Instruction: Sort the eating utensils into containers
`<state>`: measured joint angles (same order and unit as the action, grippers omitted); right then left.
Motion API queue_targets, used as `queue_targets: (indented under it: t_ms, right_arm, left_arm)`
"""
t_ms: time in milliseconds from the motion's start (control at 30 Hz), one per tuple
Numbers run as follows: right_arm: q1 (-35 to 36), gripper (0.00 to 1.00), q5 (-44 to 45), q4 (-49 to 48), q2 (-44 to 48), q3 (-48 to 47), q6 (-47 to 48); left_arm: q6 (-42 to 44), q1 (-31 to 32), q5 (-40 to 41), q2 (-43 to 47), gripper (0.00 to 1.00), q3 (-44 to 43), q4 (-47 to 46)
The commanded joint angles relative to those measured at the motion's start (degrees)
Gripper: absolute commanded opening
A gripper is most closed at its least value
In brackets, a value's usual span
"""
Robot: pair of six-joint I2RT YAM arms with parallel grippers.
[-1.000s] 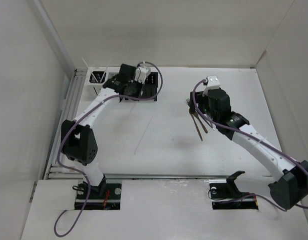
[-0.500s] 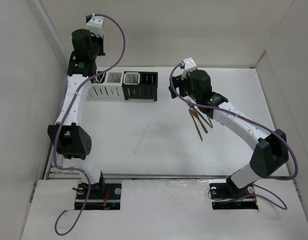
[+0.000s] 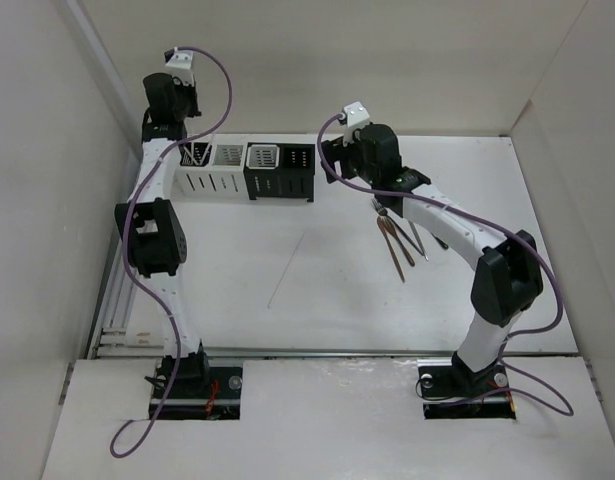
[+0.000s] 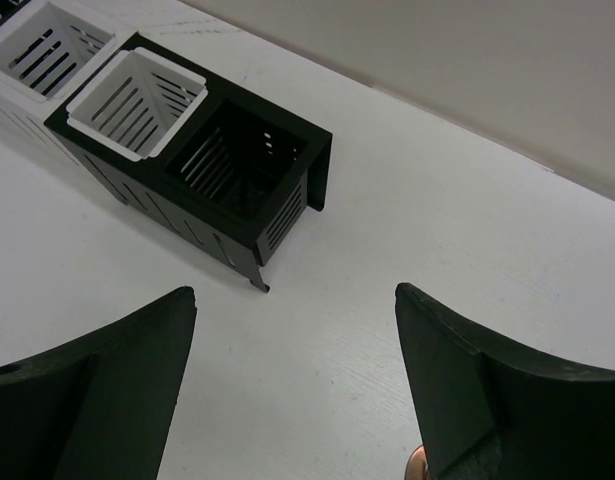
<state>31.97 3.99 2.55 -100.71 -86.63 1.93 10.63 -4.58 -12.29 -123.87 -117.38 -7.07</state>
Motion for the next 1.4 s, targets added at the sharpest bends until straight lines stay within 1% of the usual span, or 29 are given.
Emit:
queue_targets:
  t_ms: [0, 33, 100, 167, 267, 300, 433, 500, 600, 633, 733, 767, 800, 867, 900, 967, 1000, 1033, 1133, 1233, 1367]
  right_arm:
    - [0.5, 0.85, -1.3, -2.5, 0.0, -3.2, 0.7]
    - [0.5, 0.85, -1.3, -2.5, 0.0, -3.2, 0.7]
    - [0.5, 0.85, -0.7, -2.5, 0.0, -3.2, 0.2]
    - [0.5, 0.85, -0.2, -2.5, 0.0, -2.7, 0.2]
    - [0.5, 0.85, 0.4, -2.5, 1.3, -1.4, 0.2]
    - [0.5, 0.85, 0.4, -2.5, 2.0, -1.4, 0.2]
    - [0.5, 0.89, 0.9, -2.5, 4.4, 0.6, 0.2]
    - [0.5, 0.9, 1.5, -2.5, 5.4, 2.1, 0.2]
    - [0.5, 0.9, 1.5, -2.5, 8.1, 4.5, 0.2]
    - [0.5, 0.92, 1.5, -2.5, 9.6, 5.3, 0.2]
    - [0.5, 0.93, 2.1, -2.5, 12.5, 9.0, -0.4]
    - [0.5, 0.94, 2.8, -2.5, 14.5, 10.2, -1.4]
    - [0.5, 0.94, 3.5, -2.5, 15.5, 11.4, -1.9]
    - [0.5, 0.96, 5.3, -2.5, 18.9, 15.3, -2.5]
    - [0.5, 0.98, 5.9, -2.5, 20.0, 16.7, -3.3]
    - [0.5, 0.98, 6.6, -2.5, 22.1, 20.1, -4.0]
    - [0.5, 0.99, 7.3, -1.6, 23.9, 21.0, -4.8]
    - [0.5, 0.99, 7.3, -1.1, 24.7, 21.8, -5.7]
    - [1.0, 0.99, 8.6, 0.6, 27.2, 24.1, -6.3]
    - [1.0, 0.99, 9.4, 2.0, 28.9, 26.2, -7.5]
    - [1.0, 0.99, 11.7, 4.6, 31.3, 27.5, -8.1]
  left_arm:
    - [-2.8, -0.7, -6.2, 1.9, 0.0, -0.9, -5.9]
    - [-2.8, -0.7, -6.2, 1.9, 0.0, 0.1, -6.7]
    - [-2.8, -1.3, -9.0, 1.9, 0.0, 2.9, -6.7]
    - [-1.9, -1.3, -9.1, 2.4, 0.0, 3.6, -3.3]
    - [-1.9, -1.8, -9.1, 3.2, 0.22, 4.1, 0.8]
    - [-1.9, -1.8, -9.1, 4.2, 0.33, 4.7, 2.6]
    - [-0.7, -2.4, -8.5, 8.5, 0.47, 7.2, 3.9]
    - [-0.7, -2.4, -6.6, 10.2, 0.51, 7.3, 4.6]
    - [-1.2, -2.4, -4.5, 14.0, 0.52, 7.3, 7.7]
    - [-0.7, -1.8, -3.6, 16.2, 0.52, 7.3, 10.8]
    - [1.1, 2.0, -1.9, 20.7, 0.52, 12.9, 14.7]
    - [1.1, 3.1, -1.9, 24.2, 0.52, 15.7, 16.8]
    - [1.8, 5.6, -2.5, 25.8, 0.54, 21.3, 18.5]
    - [2.6, 9.0, -2.5, 29.5, 0.55, 27.5, 23.0]
    - [3.5, 13.0, -2.5, 30.7, 0.57, 34.4, 23.8]
    - [4.6, 17.0, -1.9, 32.8, 0.59, 40.9, 24.4]
    - [5.4, 20.9, -1.4, 34.0, 0.63, 43.3, 25.2]
    - [5.4, 22.6, -0.9, 34.0, 0.63, 47.0, 25.2]
    - [5.4, 27.5, -0.2, 33.0, 0.66, 50.7, 27.5]
    - [4.7, 30.6, -0.2, 29.8, 0.67, 51.5, 28.0]
    - [3.4, 32.7, -0.2, 25.9, 0.66, 51.5, 28.0]
